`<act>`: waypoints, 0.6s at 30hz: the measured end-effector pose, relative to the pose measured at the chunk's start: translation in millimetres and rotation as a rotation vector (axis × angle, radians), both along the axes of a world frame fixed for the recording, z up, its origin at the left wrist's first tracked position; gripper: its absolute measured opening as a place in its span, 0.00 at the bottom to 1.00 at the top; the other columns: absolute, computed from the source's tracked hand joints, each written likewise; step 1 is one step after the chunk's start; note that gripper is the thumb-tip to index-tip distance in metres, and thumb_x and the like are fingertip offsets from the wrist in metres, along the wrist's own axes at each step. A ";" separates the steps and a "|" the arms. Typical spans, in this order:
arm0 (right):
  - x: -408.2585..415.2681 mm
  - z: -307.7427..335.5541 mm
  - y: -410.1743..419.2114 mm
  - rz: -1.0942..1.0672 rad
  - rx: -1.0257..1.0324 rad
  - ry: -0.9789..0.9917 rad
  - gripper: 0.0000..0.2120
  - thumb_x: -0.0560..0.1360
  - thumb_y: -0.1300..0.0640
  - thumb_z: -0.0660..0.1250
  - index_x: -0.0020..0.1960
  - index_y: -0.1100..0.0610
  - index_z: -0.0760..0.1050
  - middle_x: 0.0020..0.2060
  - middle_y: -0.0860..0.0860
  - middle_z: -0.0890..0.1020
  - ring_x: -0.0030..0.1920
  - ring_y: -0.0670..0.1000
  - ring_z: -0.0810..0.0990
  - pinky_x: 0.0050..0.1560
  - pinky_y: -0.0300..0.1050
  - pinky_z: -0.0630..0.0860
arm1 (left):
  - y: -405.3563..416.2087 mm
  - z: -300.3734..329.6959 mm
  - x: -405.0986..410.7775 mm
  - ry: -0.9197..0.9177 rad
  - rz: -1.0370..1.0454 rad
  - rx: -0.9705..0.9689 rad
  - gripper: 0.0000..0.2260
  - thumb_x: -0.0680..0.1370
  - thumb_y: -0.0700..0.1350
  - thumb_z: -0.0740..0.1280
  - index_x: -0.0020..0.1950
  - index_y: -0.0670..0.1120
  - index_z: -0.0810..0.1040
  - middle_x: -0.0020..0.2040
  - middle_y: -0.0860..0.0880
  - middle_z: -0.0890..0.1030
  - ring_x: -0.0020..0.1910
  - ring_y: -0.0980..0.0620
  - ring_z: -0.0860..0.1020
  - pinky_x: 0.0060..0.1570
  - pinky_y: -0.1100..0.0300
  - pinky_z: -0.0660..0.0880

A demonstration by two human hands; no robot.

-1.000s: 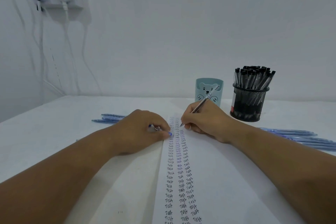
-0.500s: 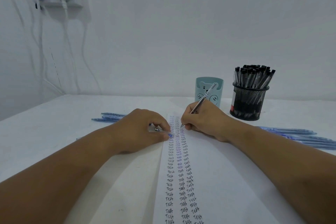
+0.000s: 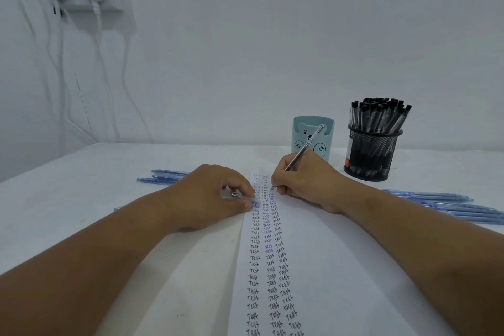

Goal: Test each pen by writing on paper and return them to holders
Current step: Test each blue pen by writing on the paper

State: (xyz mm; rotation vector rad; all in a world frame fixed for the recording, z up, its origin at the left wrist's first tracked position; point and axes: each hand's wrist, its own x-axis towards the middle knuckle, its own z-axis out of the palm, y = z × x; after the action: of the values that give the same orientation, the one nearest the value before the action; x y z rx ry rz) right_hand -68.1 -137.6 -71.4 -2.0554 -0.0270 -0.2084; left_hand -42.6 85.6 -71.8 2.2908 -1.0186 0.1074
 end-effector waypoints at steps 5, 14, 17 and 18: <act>-0.9 0.5 1.3 -0.010 0.005 0.005 0.04 0.67 0.57 0.71 0.34 0.56 0.80 0.31 0.57 0.84 0.32 0.52 0.75 0.39 0.50 0.71 | 0.3 0.2 -0.3 -0.001 0.011 0.002 0.04 0.75 0.51 0.75 0.49 0.56 0.86 0.50 0.66 0.83 0.55 0.66 0.79 0.59 0.67 0.72; -7.1 3.9 1.9 0.048 0.131 -0.045 0.05 0.73 0.66 0.69 0.37 0.63 0.78 0.31 0.58 0.81 0.27 0.52 0.69 0.27 0.41 0.65 | 1.9 -0.7 2.1 -0.042 0.023 -0.086 0.03 0.78 0.51 0.72 0.49 0.57 0.86 0.48 0.64 0.83 0.52 0.62 0.80 0.52 0.69 0.73; -13.1 14.8 5.0 0.105 0.245 -0.106 0.06 0.71 0.63 0.68 0.40 0.67 0.78 0.31 0.59 0.81 0.25 0.51 0.66 0.27 0.38 0.60 | -0.3 -2.0 2.7 -0.040 0.066 -0.173 0.05 0.79 0.48 0.70 0.49 0.55 0.86 0.46 0.62 0.84 0.50 0.60 0.80 0.50 0.70 0.72; -14.3 18.7 6.5 0.117 0.267 -0.129 0.05 0.71 0.63 0.67 0.40 0.66 0.78 0.31 0.59 0.81 0.24 0.51 0.66 0.27 0.38 0.59 | -1.4 -2.1 2.8 -0.033 0.081 -0.186 0.05 0.80 0.48 0.69 0.49 0.55 0.85 0.46 0.62 0.84 0.50 0.59 0.80 0.50 0.69 0.72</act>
State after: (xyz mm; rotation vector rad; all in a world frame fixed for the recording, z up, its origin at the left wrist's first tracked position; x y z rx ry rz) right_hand -82.4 -131.1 -52.8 -1.7661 -0.1883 -0.2574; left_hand -39.9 84.2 -73.9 2.1664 -0.8925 0.2634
